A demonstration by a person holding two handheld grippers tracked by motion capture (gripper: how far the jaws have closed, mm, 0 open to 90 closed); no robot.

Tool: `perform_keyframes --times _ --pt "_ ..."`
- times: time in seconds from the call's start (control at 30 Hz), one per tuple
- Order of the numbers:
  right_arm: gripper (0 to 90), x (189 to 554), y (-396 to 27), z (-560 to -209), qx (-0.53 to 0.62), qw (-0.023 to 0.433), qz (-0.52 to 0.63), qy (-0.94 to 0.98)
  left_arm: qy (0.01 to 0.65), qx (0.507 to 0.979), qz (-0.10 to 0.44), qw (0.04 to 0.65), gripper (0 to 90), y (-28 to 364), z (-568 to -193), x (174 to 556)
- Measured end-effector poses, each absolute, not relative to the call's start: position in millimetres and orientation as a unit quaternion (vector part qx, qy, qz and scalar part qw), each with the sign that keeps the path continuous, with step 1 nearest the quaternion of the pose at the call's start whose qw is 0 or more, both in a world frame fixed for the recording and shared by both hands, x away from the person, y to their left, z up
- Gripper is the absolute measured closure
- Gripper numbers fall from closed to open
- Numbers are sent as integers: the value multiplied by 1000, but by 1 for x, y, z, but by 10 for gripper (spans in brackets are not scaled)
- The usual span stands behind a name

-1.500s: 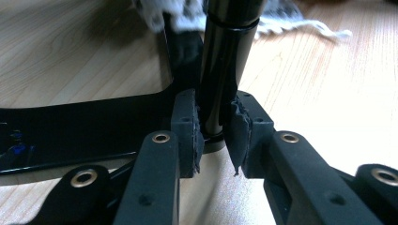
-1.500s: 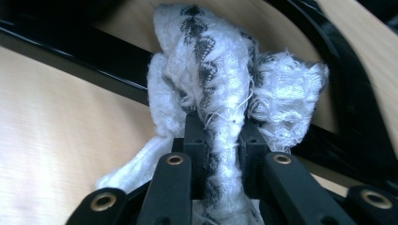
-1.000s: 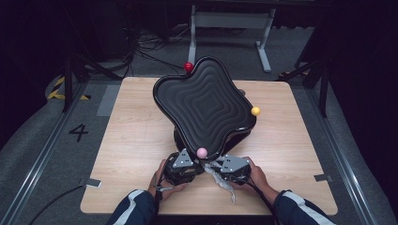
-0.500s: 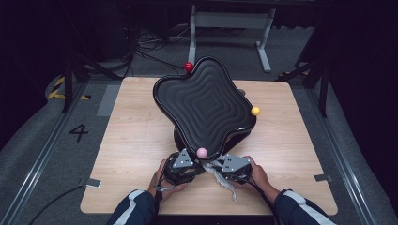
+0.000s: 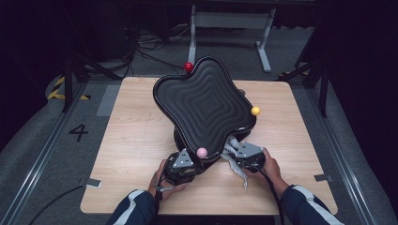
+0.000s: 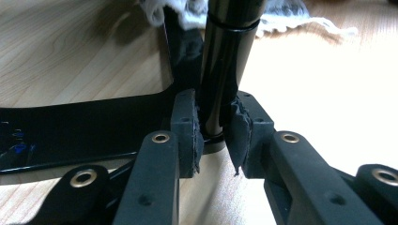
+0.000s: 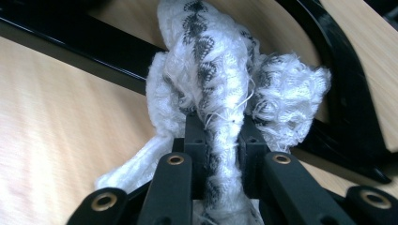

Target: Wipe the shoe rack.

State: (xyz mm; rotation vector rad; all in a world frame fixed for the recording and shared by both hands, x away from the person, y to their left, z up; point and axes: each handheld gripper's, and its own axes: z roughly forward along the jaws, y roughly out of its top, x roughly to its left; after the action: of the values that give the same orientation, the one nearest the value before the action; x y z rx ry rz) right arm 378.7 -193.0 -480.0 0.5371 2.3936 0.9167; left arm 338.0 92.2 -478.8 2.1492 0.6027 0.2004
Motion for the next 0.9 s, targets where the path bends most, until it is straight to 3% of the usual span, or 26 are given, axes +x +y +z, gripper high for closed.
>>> perform_keyframes --times 0.43,0.9 --pt "787 398 -226 -479 258 283 310 870 242 863 80 435 727 92 -479 338" --pt "787 384 -247 -460 263 289 334 858 244 862 79 437 725 92 -479 338"
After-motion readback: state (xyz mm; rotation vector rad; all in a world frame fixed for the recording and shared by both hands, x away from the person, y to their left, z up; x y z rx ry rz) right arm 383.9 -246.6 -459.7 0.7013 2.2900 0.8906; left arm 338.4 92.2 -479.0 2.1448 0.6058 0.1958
